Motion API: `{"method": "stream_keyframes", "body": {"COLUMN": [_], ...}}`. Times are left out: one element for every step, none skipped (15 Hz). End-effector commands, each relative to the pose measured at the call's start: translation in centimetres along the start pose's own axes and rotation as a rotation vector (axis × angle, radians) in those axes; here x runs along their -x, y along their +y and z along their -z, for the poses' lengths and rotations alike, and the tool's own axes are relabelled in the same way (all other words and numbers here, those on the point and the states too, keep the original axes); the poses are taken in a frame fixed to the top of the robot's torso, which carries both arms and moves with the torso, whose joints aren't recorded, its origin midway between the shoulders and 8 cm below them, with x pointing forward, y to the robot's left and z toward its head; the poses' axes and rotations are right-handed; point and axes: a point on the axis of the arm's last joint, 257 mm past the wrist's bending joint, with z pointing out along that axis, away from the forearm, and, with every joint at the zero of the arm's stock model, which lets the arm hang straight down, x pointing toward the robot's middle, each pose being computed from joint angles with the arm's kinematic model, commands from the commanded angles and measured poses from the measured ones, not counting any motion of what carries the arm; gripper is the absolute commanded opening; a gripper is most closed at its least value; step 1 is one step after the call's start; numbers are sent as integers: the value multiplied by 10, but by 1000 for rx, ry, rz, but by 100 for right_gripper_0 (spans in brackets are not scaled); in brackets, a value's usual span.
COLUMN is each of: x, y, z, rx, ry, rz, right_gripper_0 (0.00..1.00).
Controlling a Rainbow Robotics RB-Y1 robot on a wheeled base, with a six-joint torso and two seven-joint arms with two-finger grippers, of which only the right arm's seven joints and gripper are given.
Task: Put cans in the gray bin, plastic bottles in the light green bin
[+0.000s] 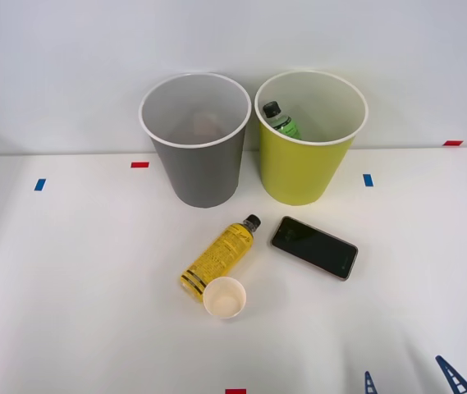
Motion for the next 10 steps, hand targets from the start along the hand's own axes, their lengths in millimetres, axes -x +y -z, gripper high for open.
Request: {"method": "stream_keyframes", "body": {"x": [6,7,6,5,5,4,4,4,4,4], "y": [12,15,17,18,19,19,19,19,19,19], "z": [7,7,9,11,12,13,13,13,13,13], "rx": [17,20,23,25,28,30,30,30,30,30], "ry": [-19,-20,-16,-12,-9,-7,-7,-7,-7,-7], "rz": [-24,-29,-29,-29,-27,-25,-25,-25,-25,-25], "right_gripper_0": [100,100,100,100,100,100,100,100,100,100]}}
